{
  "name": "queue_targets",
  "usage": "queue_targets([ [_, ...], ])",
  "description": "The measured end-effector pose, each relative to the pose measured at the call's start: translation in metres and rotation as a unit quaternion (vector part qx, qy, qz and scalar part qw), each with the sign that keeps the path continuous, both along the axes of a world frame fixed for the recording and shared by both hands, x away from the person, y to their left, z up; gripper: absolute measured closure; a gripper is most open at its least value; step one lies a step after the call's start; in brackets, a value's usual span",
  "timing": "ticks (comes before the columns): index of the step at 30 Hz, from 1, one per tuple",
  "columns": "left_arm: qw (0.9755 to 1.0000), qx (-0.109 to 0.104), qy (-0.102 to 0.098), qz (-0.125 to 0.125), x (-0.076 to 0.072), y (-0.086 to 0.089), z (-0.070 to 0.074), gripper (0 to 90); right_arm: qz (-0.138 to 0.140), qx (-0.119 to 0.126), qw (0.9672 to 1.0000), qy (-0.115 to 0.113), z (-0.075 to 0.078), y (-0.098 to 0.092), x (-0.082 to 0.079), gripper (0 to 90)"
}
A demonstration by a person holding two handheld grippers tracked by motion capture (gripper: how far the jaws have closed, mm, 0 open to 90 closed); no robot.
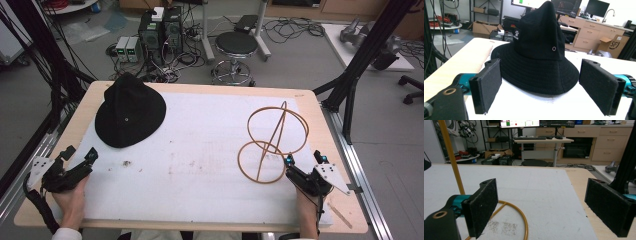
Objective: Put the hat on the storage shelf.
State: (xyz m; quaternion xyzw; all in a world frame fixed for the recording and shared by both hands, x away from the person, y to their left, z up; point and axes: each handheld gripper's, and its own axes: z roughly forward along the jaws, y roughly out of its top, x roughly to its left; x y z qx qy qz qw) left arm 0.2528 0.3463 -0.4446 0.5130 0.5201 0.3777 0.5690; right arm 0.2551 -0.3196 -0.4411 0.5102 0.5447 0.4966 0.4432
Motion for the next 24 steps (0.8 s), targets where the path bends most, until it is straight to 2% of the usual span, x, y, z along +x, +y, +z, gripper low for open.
queue_targets([
  [19,1.0000,-0.003,0.000,-0.002,-0.0001,0.0007,0.0000,18.8,0.000,0.002,1.0000,-0.001,0.0003,-0.0008,-0.0012,10.8],
  [24,1.0000,0.002,0.002,-0.004,0.0005,-0.0005,0.0000,18.8,0.000,0.002,1.0000,0.000,0.0002,-0.0009,-0.0010,10.8],
])
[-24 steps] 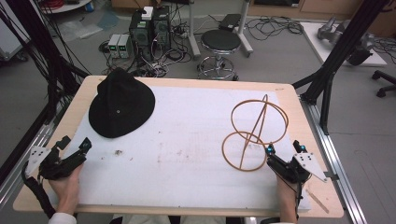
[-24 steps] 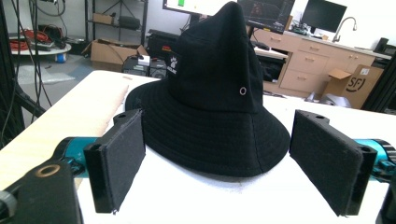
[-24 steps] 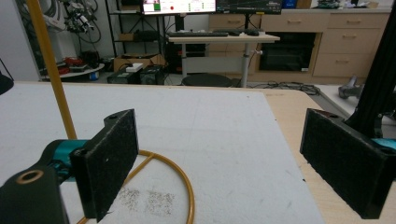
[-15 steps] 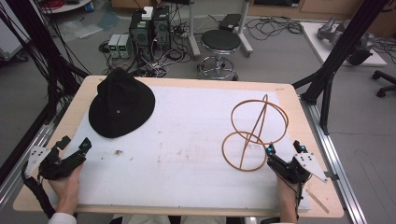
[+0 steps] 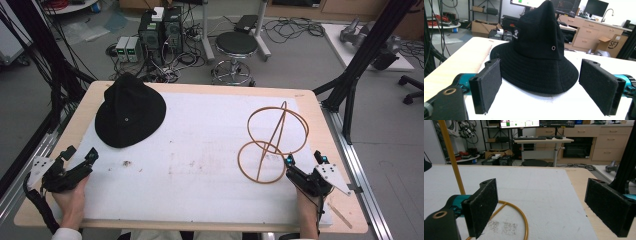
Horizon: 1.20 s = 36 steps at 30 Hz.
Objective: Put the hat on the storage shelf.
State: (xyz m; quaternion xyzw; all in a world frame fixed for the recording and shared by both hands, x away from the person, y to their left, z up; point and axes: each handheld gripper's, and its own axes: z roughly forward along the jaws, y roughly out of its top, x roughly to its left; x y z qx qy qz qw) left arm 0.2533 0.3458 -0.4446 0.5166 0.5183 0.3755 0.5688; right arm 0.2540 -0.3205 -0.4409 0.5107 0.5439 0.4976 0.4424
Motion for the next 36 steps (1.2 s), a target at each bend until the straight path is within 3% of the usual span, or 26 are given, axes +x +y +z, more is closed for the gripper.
queue_targets([
  [2,1.0000,0.005,-0.001,0.000,0.000,-0.001,0.000,18.8,0.000,0.000,1.0000,0.001,0.000,0.000,0.000,10.8],
  [4,0.9997,0.023,-0.002,-0.002,0.001,-0.003,0.002,18.8,0.001,0.004,1.0000,0.003,0.000,0.001,0.000,10.8],
  [7,0.9995,0.024,0.006,-0.021,0.002,-0.008,0.003,19.4,0.002,0.001,1.0000,0.001,0.000,0.000,0.000,10.8],
  [12,0.9990,0.031,0.008,-0.032,0.004,-0.013,0.006,19.4,0.004,0.001,1.0000,0.002,0.000,0.000,0.000,10.8],
  [17,0.9972,0.067,0.006,-0.033,0.006,-0.020,0.018,19.3,0.006,-0.001,1.0000,0.003,0.000,0.000,0.000,10.8],
  [24,0.9963,0.073,0.009,-0.044,0.013,-0.029,0.031,19.3,0.009,0.002,0.9999,0.004,0.000,0.002,-0.003,10.8],
  [30,0.9966,0.061,0.017,-0.052,0.023,-0.033,0.037,19.3,0.010,0.002,0.9999,0.003,0.000,0.001,-0.002,10.8],
  [36,0.9959,0.072,0.028,-0.048,0.037,-0.034,0.050,18.6,0.010,0.007,0.9999,0.003,0.000,0.001,-0.002,10.8],
])
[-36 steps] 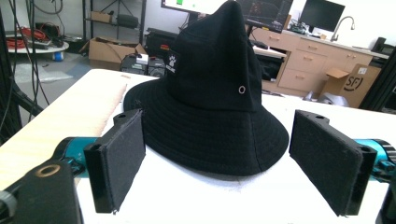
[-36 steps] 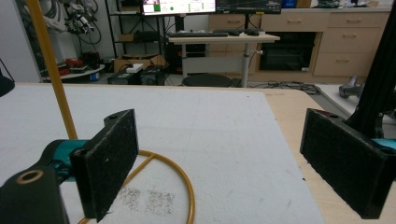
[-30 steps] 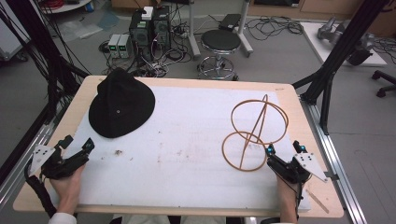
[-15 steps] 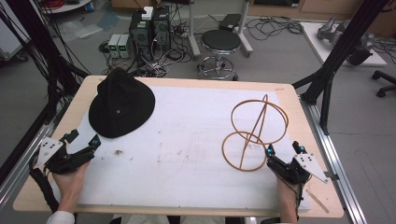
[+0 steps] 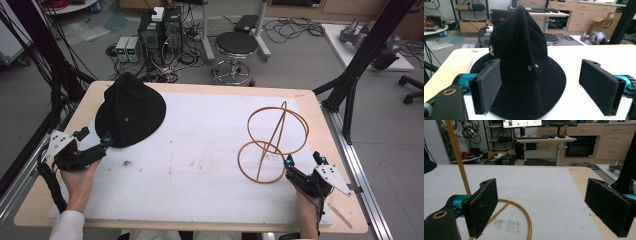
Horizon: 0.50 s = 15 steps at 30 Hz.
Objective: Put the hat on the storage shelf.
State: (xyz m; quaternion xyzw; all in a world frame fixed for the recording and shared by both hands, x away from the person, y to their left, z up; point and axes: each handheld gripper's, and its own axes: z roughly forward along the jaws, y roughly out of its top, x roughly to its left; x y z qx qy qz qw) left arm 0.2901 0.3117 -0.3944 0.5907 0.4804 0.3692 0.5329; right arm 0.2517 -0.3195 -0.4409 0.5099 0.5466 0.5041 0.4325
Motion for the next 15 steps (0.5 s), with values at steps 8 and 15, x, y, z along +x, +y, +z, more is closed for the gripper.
queue_targets([
  [8,0.9999,0.000,0.007,0.015,0.024,0.000,0.017,18.8,0.001,-0.002,1.0000,0.000,0.000,0.001,0.001,10.8],
  [15,0.9997,0.004,0.013,0.019,0.046,-0.005,0.034,18.7,0.001,-0.004,1.0000,-0.001,0.000,0.002,0.001,10.8],
])
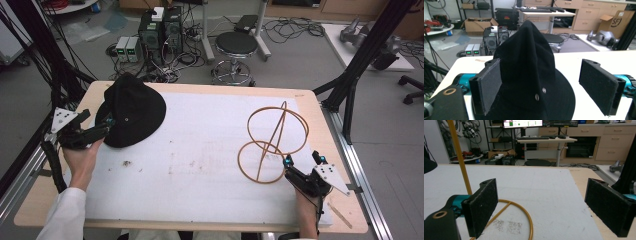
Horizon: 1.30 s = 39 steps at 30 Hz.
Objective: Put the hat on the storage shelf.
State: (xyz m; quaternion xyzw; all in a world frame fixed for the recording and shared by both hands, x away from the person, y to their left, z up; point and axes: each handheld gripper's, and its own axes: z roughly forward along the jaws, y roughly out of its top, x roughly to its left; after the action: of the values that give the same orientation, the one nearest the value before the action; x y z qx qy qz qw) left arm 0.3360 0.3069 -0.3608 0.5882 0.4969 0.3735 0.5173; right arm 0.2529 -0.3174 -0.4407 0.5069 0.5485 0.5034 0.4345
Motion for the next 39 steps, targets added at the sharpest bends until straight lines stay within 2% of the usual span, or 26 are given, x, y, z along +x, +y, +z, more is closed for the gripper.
queue_targets([
  [4,1.0000,-0.002,0.007,0.003,0.011,-0.002,0.006,18.7,0.001,-0.001,1.0000,0.001,0.000,0.000,0.000,10.8],
  [7,0.9997,0.002,0.023,0.002,0.025,-0.002,0.007,18.3,0.003,-0.001,1.0000,0.002,0.000,0.000,0.001,10.8],
  [8,0.9997,0.002,0.023,0.002,0.025,-0.002,0.007,18.3,0.002,-0.002,1.0000,0.002,0.000,0.000,0.001,10.8],
  [9,0.9996,-0.007,0.028,0.005,0.031,-0.002,0.005,18.3,0.002,-0.002,1.0000,0.002,0.000,0.000,0.001,10.7],
  [10,0.9996,-0.007,0.028,0.005,0.031,-0.002,0.005,18.3,0.002,-0.002,1.0000,0.002,0.000,0.000,0.001,10.7],
  [14,0.9988,-0.005,0.049,0.001,0.043,-0.004,-0.002,18.2,0.003,-0.002,1.0000,0.003,-0.001,0.000,0.002,10.8],
  [17,0.9985,0.001,0.055,0.002,0.047,-0.005,-0.004,18.3,0.003,-0.003,1.0000,0.004,-0.001,0.000,0.002,10.7],
  [19,0.9984,-0.017,0.053,0.009,0.052,-0.005,-0.006,18.8,0.003,-0.004,1.0000,0.003,-0.001,0.001,0.002,10.8],
  [25,0.9978,-0.010,0.066,0.004,0.061,-0.006,-0.007,18.9,0.006,-0.005,1.0000,0.005,-0.001,0.001,0.002,10.8],
  [34,0.9927,0.005,0.121,0.003,0.078,-0.010,-0.024,19.3,0.006,-0.005,1.0000,0.005,-0.001,0.001,0.002,10.8],
  [39,0.9913,0.017,0.130,0.007,0.081,-0.011,-0.028,19.6,0.005,-0.004,1.0000,0.005,-0.001,0.001,0.002,10.8],
])
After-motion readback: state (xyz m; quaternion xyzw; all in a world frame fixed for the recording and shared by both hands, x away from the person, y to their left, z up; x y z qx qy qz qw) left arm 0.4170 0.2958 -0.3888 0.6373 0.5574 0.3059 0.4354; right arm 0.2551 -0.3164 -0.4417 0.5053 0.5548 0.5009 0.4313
